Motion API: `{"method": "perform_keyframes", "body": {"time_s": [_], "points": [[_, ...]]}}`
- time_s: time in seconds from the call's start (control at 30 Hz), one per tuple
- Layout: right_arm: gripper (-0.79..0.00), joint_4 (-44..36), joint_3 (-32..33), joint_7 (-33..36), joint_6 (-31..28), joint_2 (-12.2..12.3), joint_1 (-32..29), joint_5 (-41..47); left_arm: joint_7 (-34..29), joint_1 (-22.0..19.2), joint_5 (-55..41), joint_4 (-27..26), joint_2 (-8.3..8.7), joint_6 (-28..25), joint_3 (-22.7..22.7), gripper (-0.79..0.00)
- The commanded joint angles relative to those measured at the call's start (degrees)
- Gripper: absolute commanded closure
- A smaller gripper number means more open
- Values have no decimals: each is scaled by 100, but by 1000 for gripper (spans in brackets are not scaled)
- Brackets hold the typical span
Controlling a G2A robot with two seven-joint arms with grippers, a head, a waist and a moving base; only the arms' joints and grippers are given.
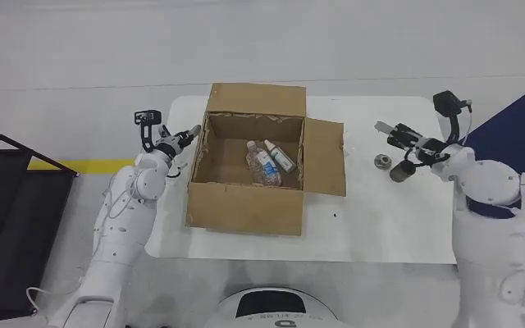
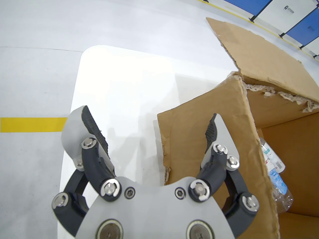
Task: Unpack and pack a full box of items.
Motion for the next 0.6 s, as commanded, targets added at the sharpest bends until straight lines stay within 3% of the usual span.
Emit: {"method": "perform_keyframes", "body": {"time_s": [0.0,0.27,0.57], "points": [[-385,342,169,46,73,30,8,-5,0,0,0,0,0,0,0,-785],[-357,1465,184,709,574,191,426,-755,0,0,0,0,0,0,0,-785],[-289,1586,581,877,651,335,227,-1082,0,0,0,0,0,0,0,-785]]}}
